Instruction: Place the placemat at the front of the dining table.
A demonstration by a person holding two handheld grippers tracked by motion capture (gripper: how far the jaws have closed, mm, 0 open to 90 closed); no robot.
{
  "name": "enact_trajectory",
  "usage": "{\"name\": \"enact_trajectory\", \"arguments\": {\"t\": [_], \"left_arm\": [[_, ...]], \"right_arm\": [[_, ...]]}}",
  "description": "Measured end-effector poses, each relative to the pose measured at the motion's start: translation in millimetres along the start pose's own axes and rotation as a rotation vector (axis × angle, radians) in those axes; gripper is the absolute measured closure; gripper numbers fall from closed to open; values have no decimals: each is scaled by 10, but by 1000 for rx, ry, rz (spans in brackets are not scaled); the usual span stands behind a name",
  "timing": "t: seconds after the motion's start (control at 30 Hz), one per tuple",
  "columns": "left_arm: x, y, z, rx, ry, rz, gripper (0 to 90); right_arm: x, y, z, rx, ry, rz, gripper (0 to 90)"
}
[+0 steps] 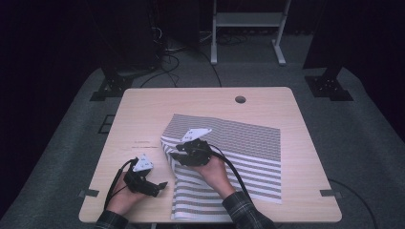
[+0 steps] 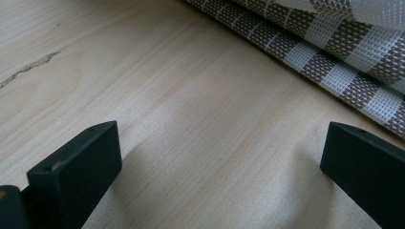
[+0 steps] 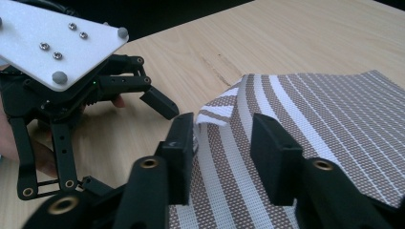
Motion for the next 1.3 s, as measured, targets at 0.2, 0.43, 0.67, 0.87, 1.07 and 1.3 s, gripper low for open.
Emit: {"name": "enact_trajectory", "arguments": {"t": [0.2, 0.43, 0.67, 0.87, 1.07, 1.3], "left_arm": [[0, -2, -1, -2, 0, -1, 0], [1, -1, 0, -1, -1, -1, 0], [0, -1, -1, -2, 1, 0, 0], [0, 0, 0, 0, 0, -1, 0], [0, -1, -1, -1, 0, -1, 0], [0, 0, 0, 0, -1, 0, 0]], "right_arm": [[79, -106, 17, 18, 22, -15, 507], [238, -282, -41, 13, 35, -42, 486], [383, -424, -147, 0, 42, -70, 459], [524, -559, -251, -15, 64, -96, 428], [676, -724, -367, -29, 87, -133, 384], [842, -914, -542, -37, 108, -171, 356]]}}
Point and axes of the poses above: each handheld gripper's, and its own axes: y roughly forward along the jaws, z roughly out of its top, x roughly to its right, the point moved 7 cm from there along y, roughly forward along the jaws, and after that the axes turned 12 degrees about -z, right-handed, at the moved point
